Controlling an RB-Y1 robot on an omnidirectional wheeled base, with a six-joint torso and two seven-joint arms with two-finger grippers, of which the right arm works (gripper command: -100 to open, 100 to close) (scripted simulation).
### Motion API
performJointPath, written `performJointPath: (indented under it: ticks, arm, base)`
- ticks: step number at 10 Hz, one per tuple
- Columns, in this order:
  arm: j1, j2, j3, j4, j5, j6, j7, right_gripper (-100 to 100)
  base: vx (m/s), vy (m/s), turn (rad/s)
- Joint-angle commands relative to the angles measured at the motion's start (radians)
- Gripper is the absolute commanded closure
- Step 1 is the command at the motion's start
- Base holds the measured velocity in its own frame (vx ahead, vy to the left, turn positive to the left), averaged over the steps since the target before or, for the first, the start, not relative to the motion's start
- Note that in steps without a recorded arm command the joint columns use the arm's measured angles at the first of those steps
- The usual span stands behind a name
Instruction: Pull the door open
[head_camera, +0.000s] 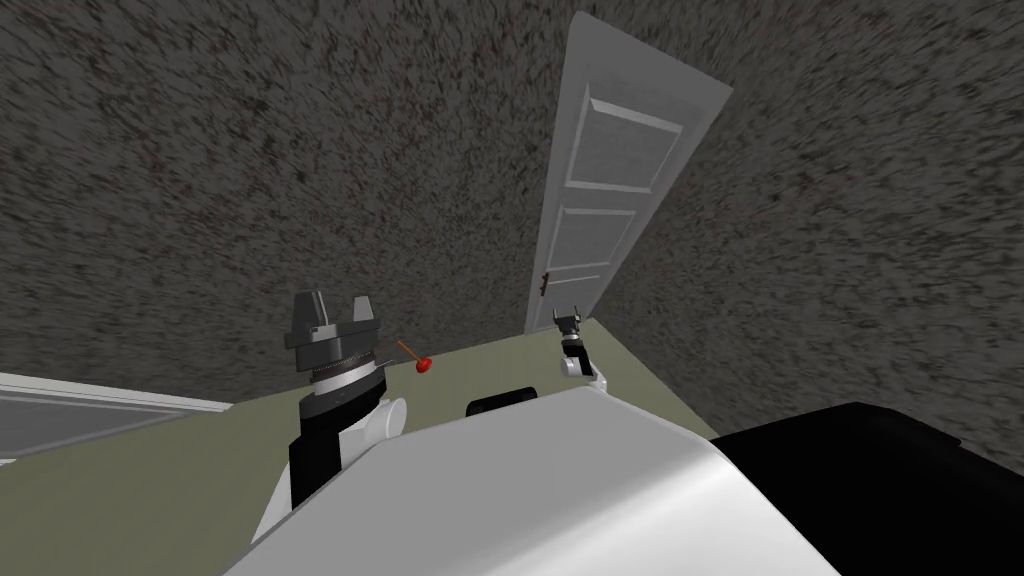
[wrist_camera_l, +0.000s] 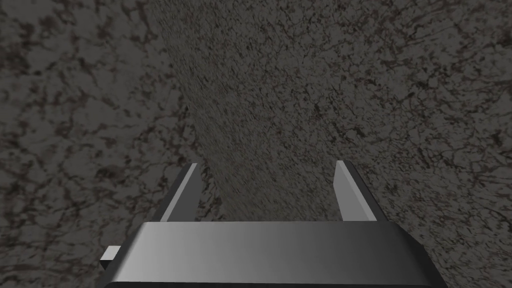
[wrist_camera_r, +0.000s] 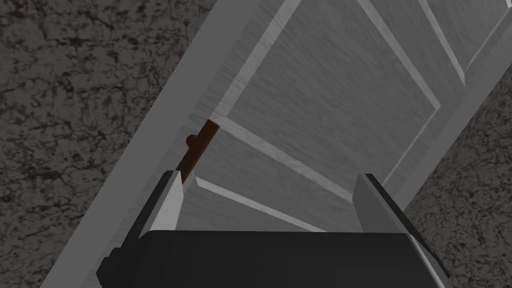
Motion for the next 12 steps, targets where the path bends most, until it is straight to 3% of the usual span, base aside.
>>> performJointPath:
  ticks: [1,10,12]
  arm:
    - [-0.012,0.000,0.001,0.030,-0.006,-0.006,-0.014,-100]
    - [-0.095,-0.038,-0.002,0.275,-0.096,-0.049,-0.206,-100]
    - [-0.104,-0.041,-0.003,0.304,-0.105,-0.054,-0.226,-100]
  base:
    - [0.030,-0.069,0.057]
    - [0.020,-0.101,0.198]
    - [0.012,-0.063,0.084]
